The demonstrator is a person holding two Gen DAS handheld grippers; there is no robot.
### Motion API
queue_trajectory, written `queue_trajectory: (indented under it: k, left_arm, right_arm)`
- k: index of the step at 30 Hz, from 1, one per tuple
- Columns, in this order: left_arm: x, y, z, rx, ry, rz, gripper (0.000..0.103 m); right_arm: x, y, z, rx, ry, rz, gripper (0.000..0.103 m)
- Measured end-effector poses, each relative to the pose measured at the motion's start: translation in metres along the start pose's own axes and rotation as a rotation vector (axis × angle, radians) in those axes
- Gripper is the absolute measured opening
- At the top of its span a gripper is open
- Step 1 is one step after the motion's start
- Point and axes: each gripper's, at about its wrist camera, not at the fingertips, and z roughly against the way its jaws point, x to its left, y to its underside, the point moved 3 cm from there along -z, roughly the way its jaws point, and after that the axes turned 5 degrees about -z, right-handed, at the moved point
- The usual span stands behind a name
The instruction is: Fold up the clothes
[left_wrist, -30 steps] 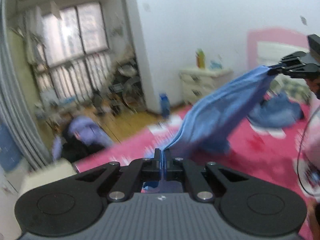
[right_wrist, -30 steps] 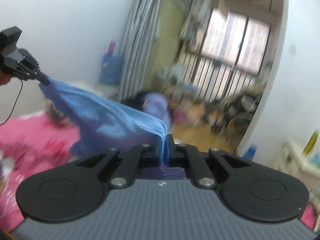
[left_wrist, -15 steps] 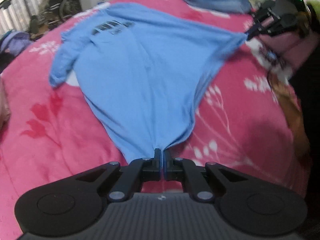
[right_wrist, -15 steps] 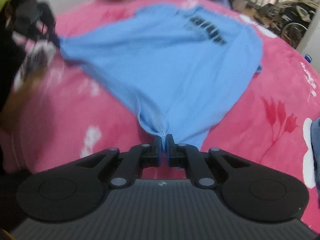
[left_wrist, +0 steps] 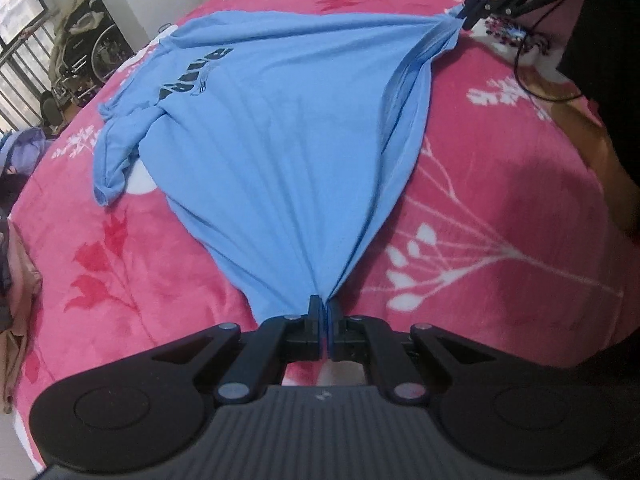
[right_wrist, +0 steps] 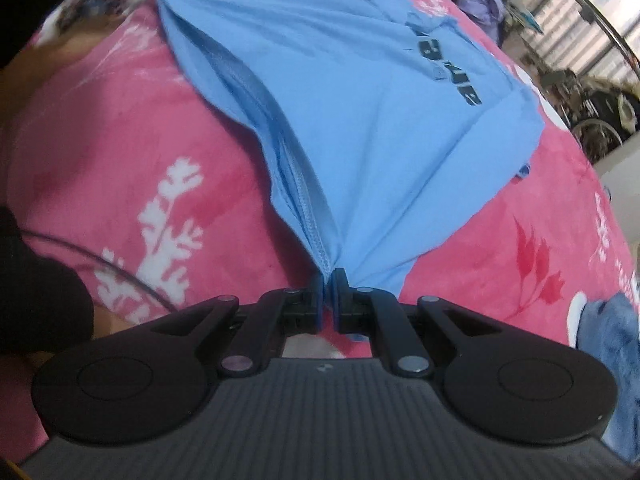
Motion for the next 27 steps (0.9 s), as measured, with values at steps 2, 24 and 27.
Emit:
queue_trajectory:
  k: [2, 24, 27]
  left_arm:
    - [-0.004, 0.003, -0.005, 0.010, 0.000, -0.019, 0.002]
    - [0.048, 0.041, 0.024, 0.065, 0.017, 0.316, 0.022]
    - [0.065, 0.039, 0.022, 0.081, 0.024, 0.394, 0.026]
  right_arm:
    - [0.009, 0.004, -0.005, 0.021, 0.011, 0.059, 0.003]
    - [-0.077, -0.031, 0.010, 0.170, -0.088, -0.457, 0.024]
    - [-0.088, -0.045, 0.005, 0.191, -0.103, -0.499, 0.024]
